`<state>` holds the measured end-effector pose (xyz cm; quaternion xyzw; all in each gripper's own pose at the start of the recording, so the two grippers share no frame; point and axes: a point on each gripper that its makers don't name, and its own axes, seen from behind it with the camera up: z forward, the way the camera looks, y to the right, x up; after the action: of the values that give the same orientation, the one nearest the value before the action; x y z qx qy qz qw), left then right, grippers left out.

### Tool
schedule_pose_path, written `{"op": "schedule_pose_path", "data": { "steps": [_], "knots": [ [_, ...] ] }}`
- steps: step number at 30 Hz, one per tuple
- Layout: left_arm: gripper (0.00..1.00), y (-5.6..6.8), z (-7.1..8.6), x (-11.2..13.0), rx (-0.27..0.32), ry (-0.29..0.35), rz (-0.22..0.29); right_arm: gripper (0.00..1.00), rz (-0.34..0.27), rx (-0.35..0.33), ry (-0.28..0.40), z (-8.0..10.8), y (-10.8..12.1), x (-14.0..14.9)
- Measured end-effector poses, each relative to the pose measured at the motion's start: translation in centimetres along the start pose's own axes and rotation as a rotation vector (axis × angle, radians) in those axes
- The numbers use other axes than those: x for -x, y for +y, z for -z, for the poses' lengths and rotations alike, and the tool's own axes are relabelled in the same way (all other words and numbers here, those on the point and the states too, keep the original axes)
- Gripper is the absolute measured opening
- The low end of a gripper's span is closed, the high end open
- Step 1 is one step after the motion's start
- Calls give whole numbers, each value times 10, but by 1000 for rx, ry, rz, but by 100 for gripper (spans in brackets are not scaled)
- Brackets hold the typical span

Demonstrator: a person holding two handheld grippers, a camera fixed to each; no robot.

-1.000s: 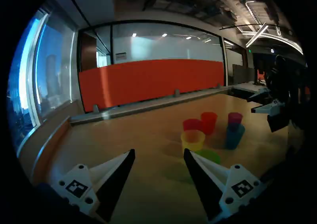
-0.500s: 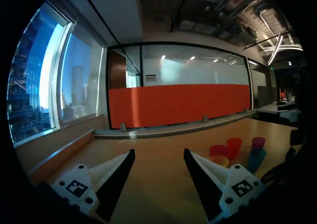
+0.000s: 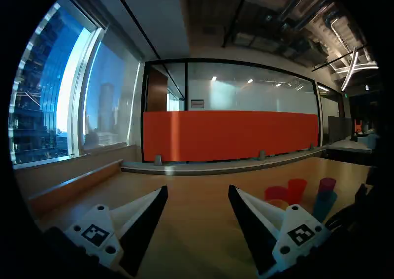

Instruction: Pour water

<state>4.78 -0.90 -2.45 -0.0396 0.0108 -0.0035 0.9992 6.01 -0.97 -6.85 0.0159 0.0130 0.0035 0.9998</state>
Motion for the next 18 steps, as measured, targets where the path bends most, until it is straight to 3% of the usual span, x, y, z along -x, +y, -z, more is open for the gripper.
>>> {"op": "schedule_pose_path", "data": {
  "steps": [18],
  "knots": [
    [91,9,-8,21,-35,13,2,100,-30,50,-29,-14,12,13]
  ]
}}
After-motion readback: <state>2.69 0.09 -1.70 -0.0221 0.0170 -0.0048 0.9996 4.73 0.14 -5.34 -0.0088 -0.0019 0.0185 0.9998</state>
